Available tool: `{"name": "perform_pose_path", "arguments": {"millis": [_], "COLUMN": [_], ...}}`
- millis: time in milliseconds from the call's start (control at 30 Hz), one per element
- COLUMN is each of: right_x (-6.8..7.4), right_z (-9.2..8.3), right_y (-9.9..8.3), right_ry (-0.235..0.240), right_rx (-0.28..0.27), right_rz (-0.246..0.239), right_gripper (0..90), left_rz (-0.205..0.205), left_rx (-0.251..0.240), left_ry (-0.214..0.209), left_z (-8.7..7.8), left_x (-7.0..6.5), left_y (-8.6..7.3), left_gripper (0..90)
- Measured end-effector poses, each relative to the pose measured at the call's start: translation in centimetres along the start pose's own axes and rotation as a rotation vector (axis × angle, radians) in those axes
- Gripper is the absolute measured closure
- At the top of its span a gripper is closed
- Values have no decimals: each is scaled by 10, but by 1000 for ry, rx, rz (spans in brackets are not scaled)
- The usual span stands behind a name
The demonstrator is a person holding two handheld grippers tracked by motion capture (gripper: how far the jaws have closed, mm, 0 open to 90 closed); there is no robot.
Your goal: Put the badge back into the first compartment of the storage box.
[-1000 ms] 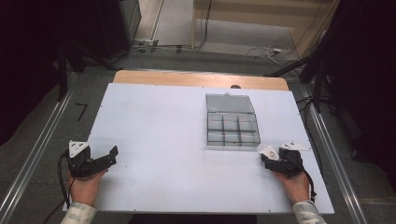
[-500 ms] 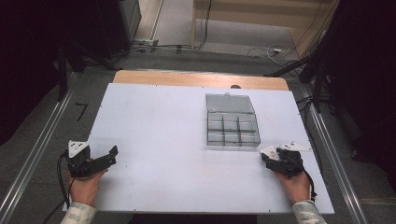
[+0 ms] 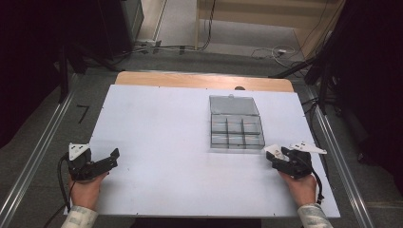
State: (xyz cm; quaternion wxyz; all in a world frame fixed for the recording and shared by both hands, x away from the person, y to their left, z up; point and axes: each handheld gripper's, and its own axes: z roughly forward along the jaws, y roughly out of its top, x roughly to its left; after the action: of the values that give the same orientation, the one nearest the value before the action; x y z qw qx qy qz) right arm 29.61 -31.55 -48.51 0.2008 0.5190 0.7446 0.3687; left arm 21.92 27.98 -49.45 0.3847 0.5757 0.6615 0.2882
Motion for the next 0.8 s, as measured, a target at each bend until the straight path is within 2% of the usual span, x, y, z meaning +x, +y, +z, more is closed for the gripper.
{"name": "perform_pose_path", "arguments": {"millis": [333,800], "right_x": [4,19], "right_z": [-7,3], "right_y": [11,28], "right_ry": [28,69], "right_rx": [-47,-74], "right_rz": [18,17], "right_gripper": [310,310], "left_rz": [1,-5], "left_rx": [4,4], "left_ry": [0,-1], "left_z": [1,1], "left_x": [-1,1], "left_y": [0,0], "left_gripper": [17,17]}}
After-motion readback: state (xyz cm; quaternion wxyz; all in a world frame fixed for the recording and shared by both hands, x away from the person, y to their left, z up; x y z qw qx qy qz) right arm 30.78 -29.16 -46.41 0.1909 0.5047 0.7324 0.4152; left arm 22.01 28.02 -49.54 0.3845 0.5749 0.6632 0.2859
